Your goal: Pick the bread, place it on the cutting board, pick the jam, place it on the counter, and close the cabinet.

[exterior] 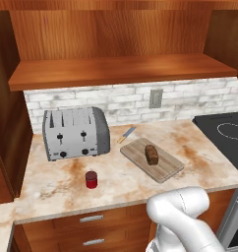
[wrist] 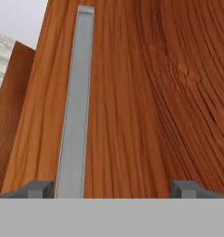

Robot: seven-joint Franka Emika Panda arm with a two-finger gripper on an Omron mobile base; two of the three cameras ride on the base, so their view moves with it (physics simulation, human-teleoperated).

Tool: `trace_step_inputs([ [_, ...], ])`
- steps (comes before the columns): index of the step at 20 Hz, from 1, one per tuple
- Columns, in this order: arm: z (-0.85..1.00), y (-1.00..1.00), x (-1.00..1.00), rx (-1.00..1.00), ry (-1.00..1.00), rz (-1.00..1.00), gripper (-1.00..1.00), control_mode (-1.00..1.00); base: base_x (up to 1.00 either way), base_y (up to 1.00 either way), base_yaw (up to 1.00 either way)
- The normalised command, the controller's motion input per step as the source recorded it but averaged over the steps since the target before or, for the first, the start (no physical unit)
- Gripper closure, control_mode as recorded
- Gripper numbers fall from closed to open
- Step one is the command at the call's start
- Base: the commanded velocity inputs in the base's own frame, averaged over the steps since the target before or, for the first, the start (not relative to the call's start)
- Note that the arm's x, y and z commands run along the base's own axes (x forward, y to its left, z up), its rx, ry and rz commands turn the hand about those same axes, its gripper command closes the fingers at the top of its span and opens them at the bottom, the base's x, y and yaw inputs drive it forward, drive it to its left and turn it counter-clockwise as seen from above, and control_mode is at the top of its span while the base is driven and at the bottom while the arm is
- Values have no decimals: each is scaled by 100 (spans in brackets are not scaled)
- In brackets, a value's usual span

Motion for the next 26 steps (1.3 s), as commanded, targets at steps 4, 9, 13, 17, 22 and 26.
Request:
trace_step_inputs([
  [4, 0, 41, 28, 0, 0, 5, -100, -100, 0, 0, 0],
  [9, 0, 34, 29, 0, 0, 4, -100, -100, 0, 0, 0],
  [13, 0, 33, 32, 0, 0, 4, -100, -100, 0, 0, 0],
  [17, 0, 35, 35, 0, 0, 3, -100, -100, 0, 0, 0],
  [22, 0, 39, 38, 0, 0, 3, -100, -100, 0, 0, 0],
  [26, 0, 51, 33, 0, 0, 1, -100, -100, 0, 0, 0],
])
